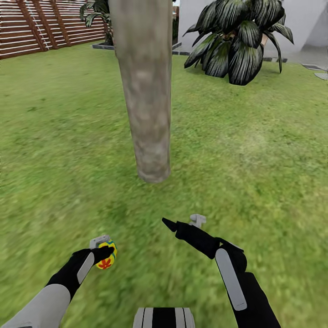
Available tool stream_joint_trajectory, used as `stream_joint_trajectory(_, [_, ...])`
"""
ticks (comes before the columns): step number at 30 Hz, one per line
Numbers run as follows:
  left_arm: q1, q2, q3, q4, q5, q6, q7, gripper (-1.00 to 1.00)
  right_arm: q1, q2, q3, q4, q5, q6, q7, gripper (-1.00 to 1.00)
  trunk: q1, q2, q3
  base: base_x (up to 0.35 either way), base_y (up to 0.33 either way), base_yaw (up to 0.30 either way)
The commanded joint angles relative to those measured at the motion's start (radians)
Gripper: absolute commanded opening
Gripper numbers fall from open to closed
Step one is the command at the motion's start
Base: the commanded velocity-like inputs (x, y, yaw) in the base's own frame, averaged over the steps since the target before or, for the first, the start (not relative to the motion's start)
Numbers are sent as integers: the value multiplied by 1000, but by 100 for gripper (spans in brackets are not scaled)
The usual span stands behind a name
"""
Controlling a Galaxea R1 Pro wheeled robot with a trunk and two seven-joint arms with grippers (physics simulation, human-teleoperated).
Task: Take the three Easter eggs out of the wicker basket on the lawn in the garden, then place them on the lawn next to a single tree (choose any tree) so that all three eggs are next to the same tree and none are left in the basket.
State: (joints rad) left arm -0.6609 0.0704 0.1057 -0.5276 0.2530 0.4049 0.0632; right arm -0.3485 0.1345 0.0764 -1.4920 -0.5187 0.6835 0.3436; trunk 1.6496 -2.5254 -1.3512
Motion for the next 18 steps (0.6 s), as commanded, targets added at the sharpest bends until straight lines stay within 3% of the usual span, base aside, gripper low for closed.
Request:
stream_joint_trajectory(1, [0, 0, 0, -2, 11, 6, 6, 100, 0, 0, -1, -1, -1, 5, 2, 100, -1, 0, 3, -59, 0, 0])
stream_joint_trajectory(18, [0, 0, 0, -3, 11, 5, 6, 100, -1, 0, -1, 0, -1, 5, 3, 100, -8, 4, 69, -126, 0, 0])
